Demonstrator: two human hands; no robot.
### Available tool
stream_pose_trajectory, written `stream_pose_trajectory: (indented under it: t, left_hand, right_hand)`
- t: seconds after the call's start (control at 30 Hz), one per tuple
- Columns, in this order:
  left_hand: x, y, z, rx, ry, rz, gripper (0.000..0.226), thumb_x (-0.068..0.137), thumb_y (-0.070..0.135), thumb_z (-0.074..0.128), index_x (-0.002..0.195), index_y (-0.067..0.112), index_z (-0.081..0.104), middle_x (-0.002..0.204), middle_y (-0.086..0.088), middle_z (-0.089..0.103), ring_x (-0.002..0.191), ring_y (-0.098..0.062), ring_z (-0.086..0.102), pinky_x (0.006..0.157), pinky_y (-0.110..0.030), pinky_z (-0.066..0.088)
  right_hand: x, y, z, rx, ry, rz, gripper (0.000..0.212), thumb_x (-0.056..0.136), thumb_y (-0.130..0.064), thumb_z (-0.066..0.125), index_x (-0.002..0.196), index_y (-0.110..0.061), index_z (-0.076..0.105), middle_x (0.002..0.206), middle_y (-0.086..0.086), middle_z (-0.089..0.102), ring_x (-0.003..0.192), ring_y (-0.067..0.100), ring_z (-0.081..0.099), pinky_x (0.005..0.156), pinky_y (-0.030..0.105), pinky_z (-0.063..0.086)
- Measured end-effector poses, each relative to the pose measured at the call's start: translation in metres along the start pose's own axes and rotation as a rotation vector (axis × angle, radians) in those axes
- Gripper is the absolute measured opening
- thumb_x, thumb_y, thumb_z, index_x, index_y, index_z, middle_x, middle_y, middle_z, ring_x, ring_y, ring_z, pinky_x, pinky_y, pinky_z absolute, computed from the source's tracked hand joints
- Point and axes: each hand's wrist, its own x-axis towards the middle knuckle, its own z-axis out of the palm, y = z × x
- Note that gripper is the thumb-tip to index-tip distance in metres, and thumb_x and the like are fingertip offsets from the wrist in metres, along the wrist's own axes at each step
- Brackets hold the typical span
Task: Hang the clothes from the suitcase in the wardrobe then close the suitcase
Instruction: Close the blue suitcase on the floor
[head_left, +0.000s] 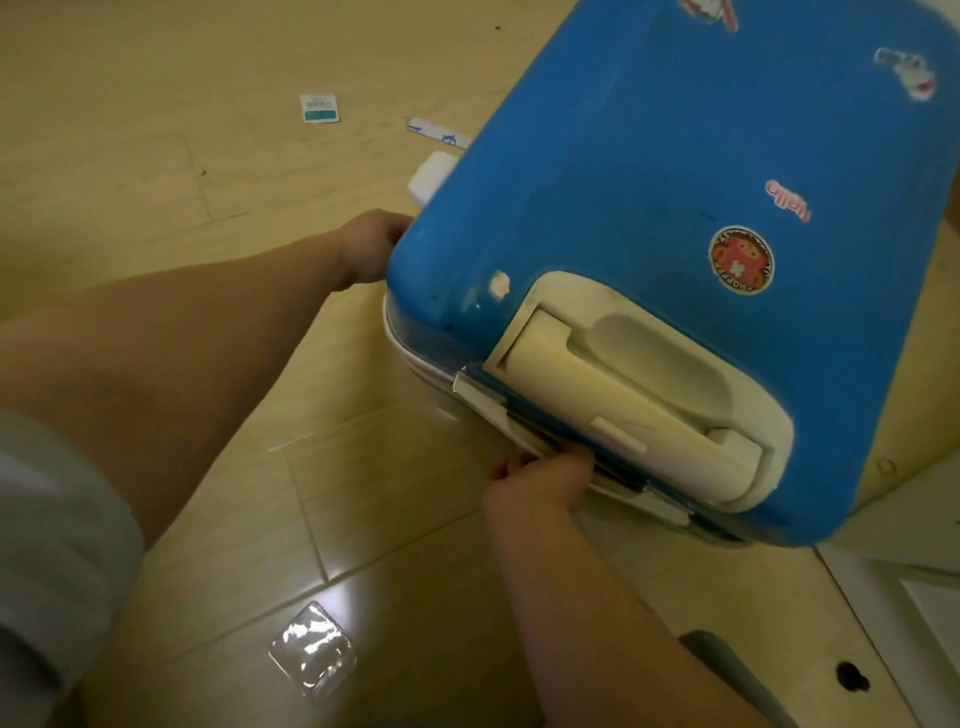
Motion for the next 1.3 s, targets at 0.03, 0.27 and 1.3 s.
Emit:
stream_pose_trajectory:
  t: [0.03, 0.27, 1.3]
  left_hand:
    - [0.002, 0.0, 0.001, 0.065, 0.044, 0.023, 0.032, 0.093, 0.005, 0.05, 0.125, 0.006, 0.055, 0.123, -0.013, 0.058, 0.103, -0.022, 0.051, 0.088, -0.034, 0.04]
    - [-0.003, -0.002, 0.001, 0.523, 0.242, 0.136, 0.023, 0.094, 0.012, 0.049, 0.109, 0.002, 0.062, 0.104, -0.017, 0.057, 0.096, -0.031, 0.052, 0.083, -0.037, 0.042]
    - [-0.105, -0.057, 0.055, 0.575, 0.356, 0.162, 0.032, 0.099, 0.022, 0.039, 0.118, 0.007, 0.061, 0.11, -0.014, 0.061, 0.104, -0.028, 0.055, 0.081, -0.033, 0.039]
  right_hand:
    - [0.0, -0.001, 0.0, 0.04, -0.023, 0.056, 0.016, 0.094, -0.021, 0.039, 0.079, -0.022, 0.045, 0.068, 0.001, 0.035, 0.059, 0.012, 0.031, 0.053, 0.024, 0.03]
    - [-0.005, -0.009, -0.007, -0.008, -0.072, 0.092, 0.005, 0.091, -0.022, 0.043, 0.094, -0.02, 0.046, 0.073, 0.001, 0.038, 0.063, 0.014, 0.033, 0.055, 0.024, 0.029]
    - [-0.052, 0.021, 0.031, 0.088, -0.352, 0.449, 0.018, 0.096, -0.02, 0.05, 0.083, -0.009, 0.052, 0.037, 0.002, 0.043, 0.028, 0.009, 0.046, 0.069, 0.037, 0.055]
